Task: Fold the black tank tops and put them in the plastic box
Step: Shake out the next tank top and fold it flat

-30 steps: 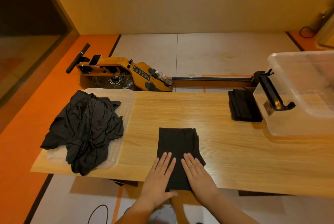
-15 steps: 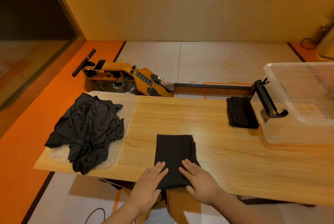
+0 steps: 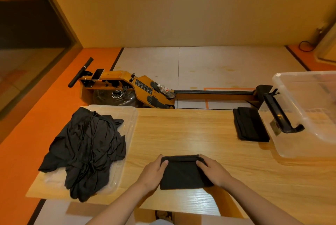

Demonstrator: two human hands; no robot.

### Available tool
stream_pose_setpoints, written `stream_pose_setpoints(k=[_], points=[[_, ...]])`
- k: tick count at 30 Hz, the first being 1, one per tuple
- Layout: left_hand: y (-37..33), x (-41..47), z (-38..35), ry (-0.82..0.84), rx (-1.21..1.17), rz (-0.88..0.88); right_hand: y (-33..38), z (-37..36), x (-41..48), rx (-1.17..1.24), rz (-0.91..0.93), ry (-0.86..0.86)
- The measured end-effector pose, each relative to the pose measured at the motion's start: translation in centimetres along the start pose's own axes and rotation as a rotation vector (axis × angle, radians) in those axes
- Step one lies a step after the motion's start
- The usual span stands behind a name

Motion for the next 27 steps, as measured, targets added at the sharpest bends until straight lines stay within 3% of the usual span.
stream_pose_setpoints(k=[7,11,18,27], points=[[0.1,3.8,0.5,0.034,0.062,0.147,-0.9,-0.4,3.6,-0.079,-0.22,-0.096],[0.7,4.3,0.0,-0.011,0.131,0.139,-0.8,-1.2,3.4,-0.199,-0.332,-0.225],[1.2,2.4,0.2,-0.001,-0.032,0.088,-0.7,-2.3,1.3,-0.178,-0.233,-0.335],[0.7,1.8,-0.1,-0.096,0.12,0.01,-0.8,-2.1,1.1,-0.11,-0.219,-0.339]])
Point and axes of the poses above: each hand's wrist, its own x-axis towards the middle knuckle, its own z-axis out of the back of the hand, y = z × x, the point moved 4 cm from there along x, towards the middle knuckle, and after that the axes turned 3 degrees about -x, right-handed, at the moved point
